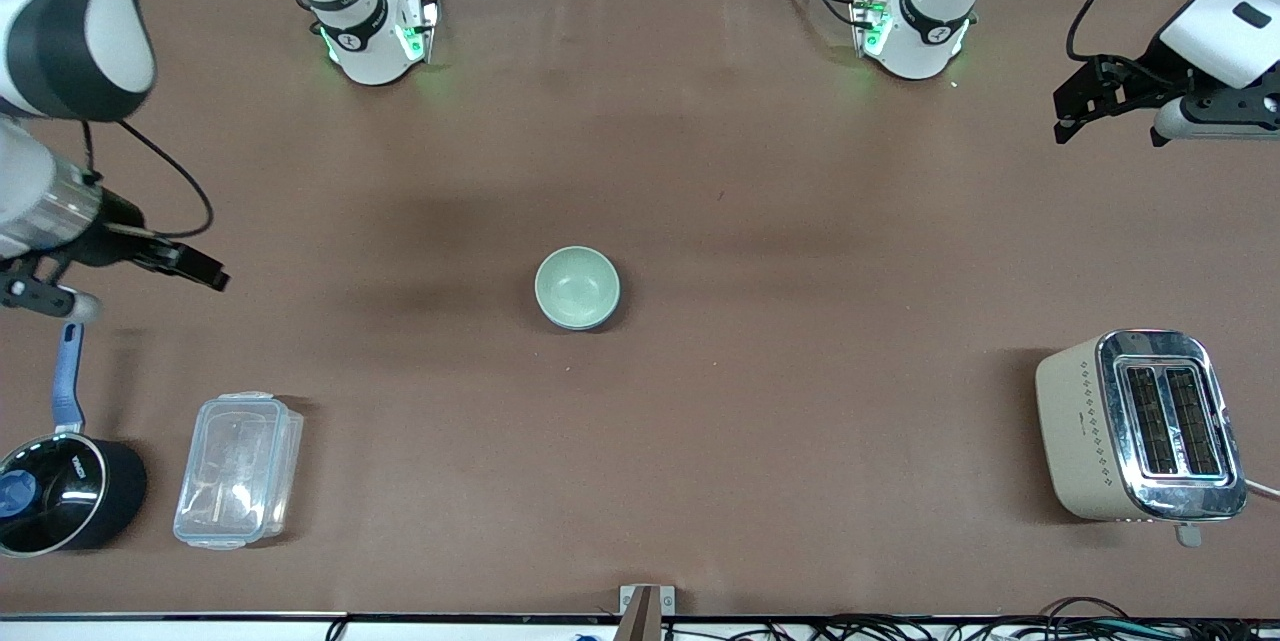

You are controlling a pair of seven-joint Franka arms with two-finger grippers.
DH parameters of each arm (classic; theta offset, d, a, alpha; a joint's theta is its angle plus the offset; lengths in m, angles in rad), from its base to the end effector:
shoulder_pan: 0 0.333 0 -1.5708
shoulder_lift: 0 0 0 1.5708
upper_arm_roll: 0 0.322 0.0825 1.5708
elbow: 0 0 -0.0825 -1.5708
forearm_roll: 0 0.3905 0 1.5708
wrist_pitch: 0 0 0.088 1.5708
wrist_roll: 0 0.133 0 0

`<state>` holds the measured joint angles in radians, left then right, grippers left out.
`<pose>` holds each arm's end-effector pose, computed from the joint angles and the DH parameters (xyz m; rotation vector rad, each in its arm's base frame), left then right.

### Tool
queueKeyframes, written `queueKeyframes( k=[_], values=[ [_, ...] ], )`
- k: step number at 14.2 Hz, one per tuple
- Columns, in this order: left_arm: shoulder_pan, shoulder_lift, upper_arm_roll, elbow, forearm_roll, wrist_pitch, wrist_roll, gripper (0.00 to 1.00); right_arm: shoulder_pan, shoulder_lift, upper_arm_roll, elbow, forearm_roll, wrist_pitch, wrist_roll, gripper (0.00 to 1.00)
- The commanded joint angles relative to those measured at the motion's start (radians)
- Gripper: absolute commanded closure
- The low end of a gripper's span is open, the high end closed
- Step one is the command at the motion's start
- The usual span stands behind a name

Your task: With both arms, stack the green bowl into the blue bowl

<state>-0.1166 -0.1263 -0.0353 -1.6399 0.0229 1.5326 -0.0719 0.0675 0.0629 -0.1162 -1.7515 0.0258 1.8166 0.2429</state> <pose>0.5113 -0.0763 0.6362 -3.1140 0.1225 -0.0341 0.5892 -0.0246 0.5025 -3.0891 0.4631 -0.0014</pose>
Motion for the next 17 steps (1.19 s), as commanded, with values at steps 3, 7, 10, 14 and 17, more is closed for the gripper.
queueKeyframes(
  k=[3, 7, 10, 14, 17],
  values=[
    [0.008, 0.005, 0.003, 0.038, -0.014, -0.002, 0.012, 0.0, -0.06, -0.141, 0.021, -0.056, -0.047, -0.077, -0.078, 0.0],
    [0.008, 0.011, 0.005, 0.041, -0.011, -0.002, 0.011, 0.0, -0.086, -0.221, 0.021, -0.059, -0.046, -0.172, -0.178, 0.0],
    [0.009, 0.011, 0.005, 0.041, -0.012, -0.002, 0.014, 0.0, -0.087, -0.235, 0.02, -0.034, -0.041, -0.215, -0.243, 0.0],
    [0.009, 0.022, 0.008, 0.043, -0.02, -0.008, 0.015, 0.0, -0.092, -0.174, 0.013, 0.12, -0.037, -0.312, -0.31, 0.0],
    [0.009, 0.024, 0.006, 0.041, -0.02, -0.017, 0.015, 0.0, -0.095, -0.1, 0.012, 0.22, -0.035, -0.338, -0.312, 0.0]
  ],
)
